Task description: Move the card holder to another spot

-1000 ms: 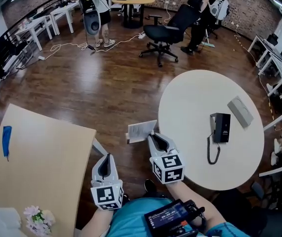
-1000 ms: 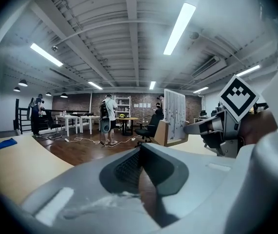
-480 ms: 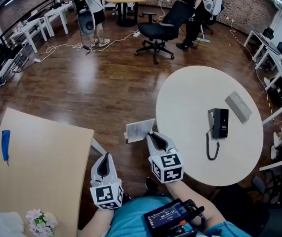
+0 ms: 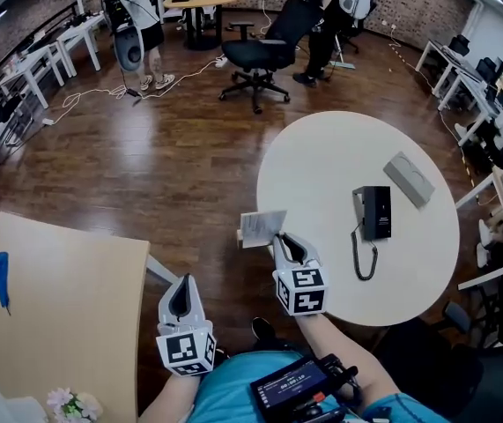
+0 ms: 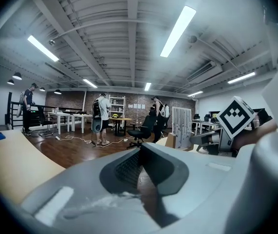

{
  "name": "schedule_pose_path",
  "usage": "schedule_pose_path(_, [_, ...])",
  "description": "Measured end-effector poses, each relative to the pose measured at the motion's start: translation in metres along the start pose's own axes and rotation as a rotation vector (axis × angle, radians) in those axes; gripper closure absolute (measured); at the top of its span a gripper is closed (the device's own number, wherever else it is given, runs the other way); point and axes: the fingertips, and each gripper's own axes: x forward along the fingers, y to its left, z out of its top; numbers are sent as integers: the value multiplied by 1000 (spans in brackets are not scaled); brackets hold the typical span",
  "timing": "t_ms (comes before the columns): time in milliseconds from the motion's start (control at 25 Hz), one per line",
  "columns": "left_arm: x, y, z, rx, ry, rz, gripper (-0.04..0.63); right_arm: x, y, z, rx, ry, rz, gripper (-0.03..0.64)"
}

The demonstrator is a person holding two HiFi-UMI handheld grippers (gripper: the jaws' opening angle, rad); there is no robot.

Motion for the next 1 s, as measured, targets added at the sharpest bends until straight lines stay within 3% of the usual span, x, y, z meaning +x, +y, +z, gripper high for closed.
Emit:
schedule_pose_path(400, [45, -67, 3, 45, 25, -86, 581, 0, -146, -46, 35, 66, -224, 579])
schedule_pose_path(720, [65, -96, -1, 104, 86, -80, 581, 22, -210, -95, 67, 153, -275, 578])
schedule_pose_path(1000, [64, -103, -12, 150, 152, -37, 581, 46, -230, -132, 69, 198, -259, 580])
